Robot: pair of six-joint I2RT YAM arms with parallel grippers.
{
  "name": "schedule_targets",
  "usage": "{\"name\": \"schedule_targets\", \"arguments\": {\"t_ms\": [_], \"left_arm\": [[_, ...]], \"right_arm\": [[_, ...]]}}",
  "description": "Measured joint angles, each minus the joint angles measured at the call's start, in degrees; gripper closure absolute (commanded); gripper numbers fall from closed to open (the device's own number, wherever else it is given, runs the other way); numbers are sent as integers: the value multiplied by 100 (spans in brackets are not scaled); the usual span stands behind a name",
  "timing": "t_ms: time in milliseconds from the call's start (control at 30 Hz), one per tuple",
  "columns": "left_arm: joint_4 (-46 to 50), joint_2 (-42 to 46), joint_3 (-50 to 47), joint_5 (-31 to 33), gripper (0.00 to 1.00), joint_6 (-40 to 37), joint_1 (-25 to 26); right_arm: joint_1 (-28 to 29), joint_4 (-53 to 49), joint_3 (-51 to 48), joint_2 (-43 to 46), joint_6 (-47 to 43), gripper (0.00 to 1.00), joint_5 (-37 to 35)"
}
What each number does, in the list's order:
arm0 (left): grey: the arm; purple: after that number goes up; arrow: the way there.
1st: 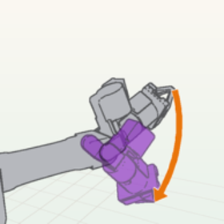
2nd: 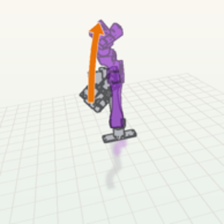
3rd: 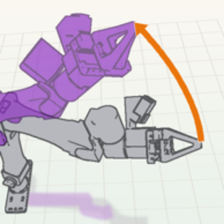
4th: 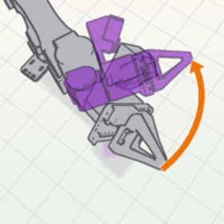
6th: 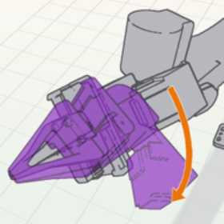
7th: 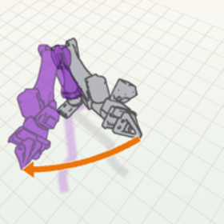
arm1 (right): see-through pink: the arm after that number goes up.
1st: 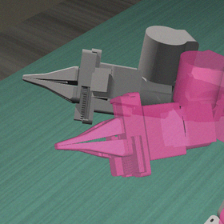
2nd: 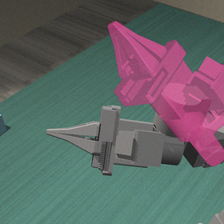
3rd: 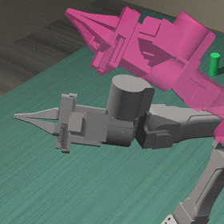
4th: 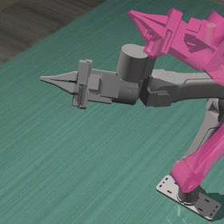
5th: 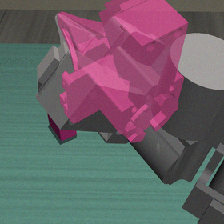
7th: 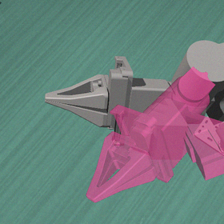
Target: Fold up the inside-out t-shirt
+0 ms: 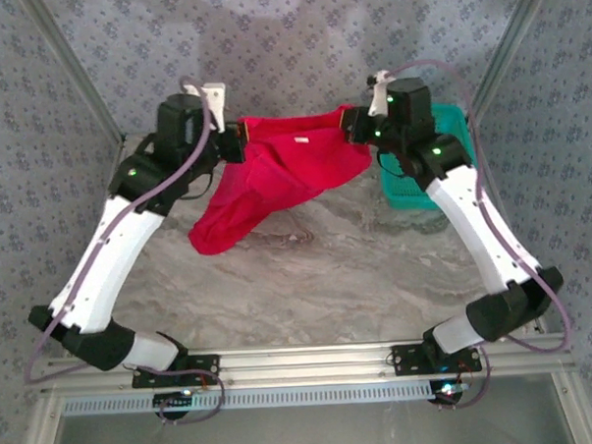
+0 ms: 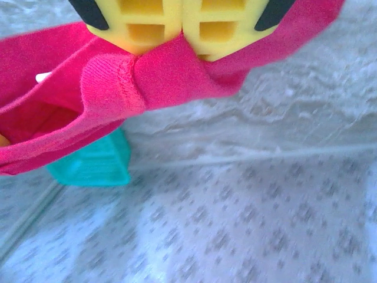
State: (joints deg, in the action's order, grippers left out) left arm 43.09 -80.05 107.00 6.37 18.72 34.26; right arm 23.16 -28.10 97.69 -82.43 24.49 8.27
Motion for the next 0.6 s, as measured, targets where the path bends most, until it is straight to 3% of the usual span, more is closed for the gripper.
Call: {"name": "schedule_targets", "arguments": {"t_ms": [433, 600], "left_arm": [[26, 1436, 925, -1480, 100, 63, 2], [-37, 1519, 872, -1596, 100, 31, -7]], "right_arm": [[1130, 26, 1056, 1510, -105, 100, 151], [1290, 68, 1084, 1510, -107, 100, 7]]}}
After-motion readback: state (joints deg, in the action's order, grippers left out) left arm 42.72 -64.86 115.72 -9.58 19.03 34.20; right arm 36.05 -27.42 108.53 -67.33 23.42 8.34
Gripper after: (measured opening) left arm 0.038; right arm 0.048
